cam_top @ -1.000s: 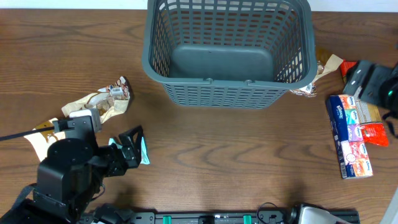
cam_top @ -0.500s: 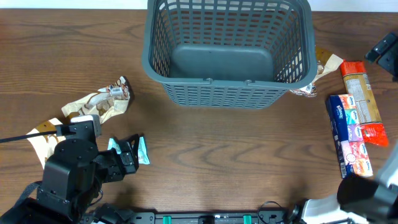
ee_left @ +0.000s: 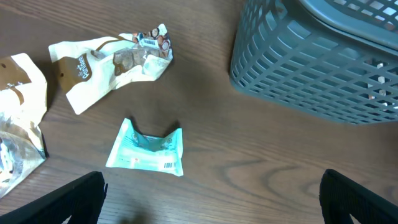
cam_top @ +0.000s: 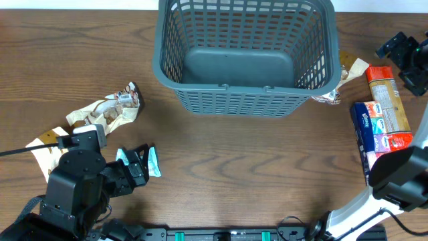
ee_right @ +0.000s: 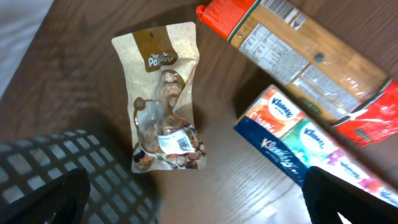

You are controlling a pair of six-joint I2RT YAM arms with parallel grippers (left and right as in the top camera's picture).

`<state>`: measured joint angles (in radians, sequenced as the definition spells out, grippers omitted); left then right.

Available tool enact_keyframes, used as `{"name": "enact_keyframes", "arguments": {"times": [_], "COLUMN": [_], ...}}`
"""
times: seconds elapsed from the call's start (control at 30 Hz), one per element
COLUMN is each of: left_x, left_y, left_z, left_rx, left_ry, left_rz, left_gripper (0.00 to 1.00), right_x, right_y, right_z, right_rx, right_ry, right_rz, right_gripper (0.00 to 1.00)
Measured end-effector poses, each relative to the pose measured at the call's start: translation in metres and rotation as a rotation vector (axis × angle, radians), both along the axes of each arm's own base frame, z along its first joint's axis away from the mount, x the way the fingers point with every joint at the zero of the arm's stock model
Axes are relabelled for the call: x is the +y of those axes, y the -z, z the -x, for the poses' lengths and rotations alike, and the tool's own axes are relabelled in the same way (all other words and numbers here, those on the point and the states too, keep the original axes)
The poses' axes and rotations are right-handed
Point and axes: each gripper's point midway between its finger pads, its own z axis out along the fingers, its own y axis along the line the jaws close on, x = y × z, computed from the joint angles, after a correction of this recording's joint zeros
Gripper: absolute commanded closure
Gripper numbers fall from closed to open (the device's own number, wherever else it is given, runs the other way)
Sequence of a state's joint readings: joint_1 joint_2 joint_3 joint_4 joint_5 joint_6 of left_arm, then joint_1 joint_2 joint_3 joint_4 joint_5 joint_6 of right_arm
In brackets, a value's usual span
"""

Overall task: Pack container
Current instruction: 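Reach the right gripper to the cream snack packet and grasp it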

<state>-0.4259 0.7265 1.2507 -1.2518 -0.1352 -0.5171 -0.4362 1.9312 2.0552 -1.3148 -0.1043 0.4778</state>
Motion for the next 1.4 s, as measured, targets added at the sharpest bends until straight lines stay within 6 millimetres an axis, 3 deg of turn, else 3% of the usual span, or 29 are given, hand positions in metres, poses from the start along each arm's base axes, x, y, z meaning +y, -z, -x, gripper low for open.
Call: {"name": "enact_keyframes", "arguments": {"times": [0.23,0.67,0.93,1.27,1.4], "left_x": [0.002,0.008,0.010,0.010,0.010], "left_y": [0.000,0.008,0.012,0.012,0.012], "left_z": [-0.001,0.007,0.012,0.012,0.012], "left_rx": [-0.003,0.042,0.068,0.069,0.070], "left_ry": [-0.014,-0.044,-0.070,-0.081,-0.081], "left_rz": [-0.004,-0.014,-0.003,0.007,0.007], "left_gripper": [0.01,0.01,0.01,0.01,0.01], "right_x": [0.002,0.054,0.048,0.047,0.047], "right_y": [0.014,0.065,0.089,0.093,0.107], "right_z": [-0.026,-0.055,-0.055,-0.054,-0.052], "right_rx": [-0.037,0.071,0.130,0.138,0.152], "right_ry": [0.107,0.102,0.123,0.128,0.133], "right_rz": [-0.050,-0.048,-0.039,-0.038,-0.039], "right_gripper": [0.01,0.01,0.01,0.01,0.01]}}
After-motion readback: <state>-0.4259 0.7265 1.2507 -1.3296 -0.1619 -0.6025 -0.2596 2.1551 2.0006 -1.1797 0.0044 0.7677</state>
